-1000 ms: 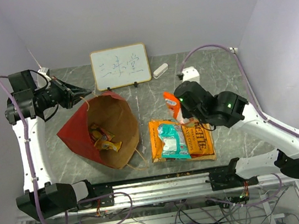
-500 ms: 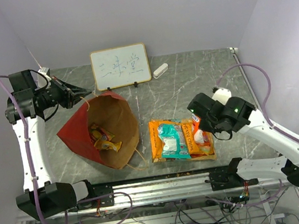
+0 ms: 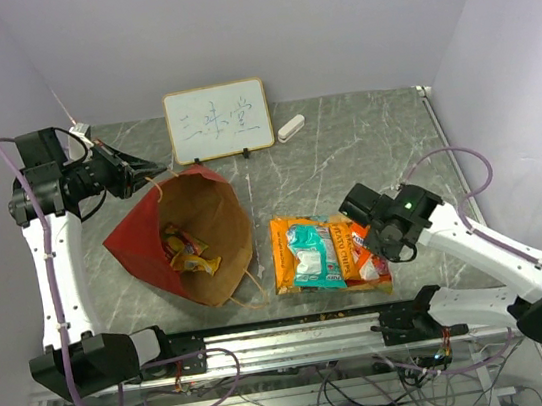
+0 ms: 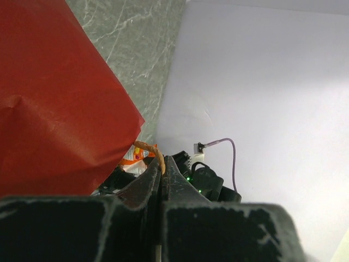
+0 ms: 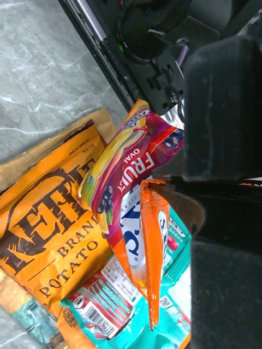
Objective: Take the snacks out of the paper bag
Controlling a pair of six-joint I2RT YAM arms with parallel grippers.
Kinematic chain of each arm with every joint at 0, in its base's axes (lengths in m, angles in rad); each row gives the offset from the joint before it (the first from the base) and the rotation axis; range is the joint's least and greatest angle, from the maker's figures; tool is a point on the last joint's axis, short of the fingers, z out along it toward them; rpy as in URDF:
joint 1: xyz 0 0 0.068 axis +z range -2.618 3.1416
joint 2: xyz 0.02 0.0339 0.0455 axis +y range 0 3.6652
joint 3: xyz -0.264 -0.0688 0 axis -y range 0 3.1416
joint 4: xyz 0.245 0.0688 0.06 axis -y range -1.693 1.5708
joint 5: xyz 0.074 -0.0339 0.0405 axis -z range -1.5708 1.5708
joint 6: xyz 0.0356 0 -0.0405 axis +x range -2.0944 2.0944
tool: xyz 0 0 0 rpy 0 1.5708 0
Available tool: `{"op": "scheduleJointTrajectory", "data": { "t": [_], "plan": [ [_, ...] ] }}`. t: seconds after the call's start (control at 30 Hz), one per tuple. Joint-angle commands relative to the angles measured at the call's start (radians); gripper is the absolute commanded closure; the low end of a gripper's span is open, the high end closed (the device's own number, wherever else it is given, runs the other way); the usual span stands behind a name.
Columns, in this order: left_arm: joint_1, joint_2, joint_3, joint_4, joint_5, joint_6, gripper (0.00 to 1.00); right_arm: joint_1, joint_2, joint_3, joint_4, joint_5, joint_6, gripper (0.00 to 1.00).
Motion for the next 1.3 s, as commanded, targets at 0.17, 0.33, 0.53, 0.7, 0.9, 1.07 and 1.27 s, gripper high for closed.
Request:
{"op": "scheduleJointTrajectory", "data": {
  "t": [0.17, 0.33, 0.53, 0.7, 0.9, 1.07, 1.27],
  "plan": [
    [0.014, -0.034, 0.011, -0.005, 0.005, 0.006, 0.93, -0.02, 0.157, 0.101, 0.098, 0.031, 0.045, 1.0],
    [0.014, -0.044, 0.007, -0.006, -0.002, 0.002, 0.93, -0.029, 0.205, 0.136, 0.179, -0.001, -0.004, 0.99],
    [0.016, -0.053, 0.004, -0.005, -0.011, -0.004, 0.93, -0.054, 0.242, 0.135, 0.237, -0.035, -0.016, 0.97],
    [0.015, -0.052, 0.004, 0.001, -0.017, -0.008, 0.93, -0.09, 0.293, 0.147, 0.296, -0.065, -0.025, 0.96],
    [0.015, -0.055, 0.0, 0.01, -0.024, -0.019, 0.93, -0.148, 0.345, 0.116, 0.363, -0.145, -0.03, 0.95],
    [0.014, -0.055, -0.001, 0.007, -0.028, -0.018, 0.93, -0.166, 0.373, 0.113, 0.401, -0.172, -0.079, 0.8],
    [0.015, -0.046, 0.003, 0.01, -0.031, -0.017, 0.93, -0.169, 0.309, 0.121, 0.398, -0.178, -0.185, 0.53]
  ]
}}
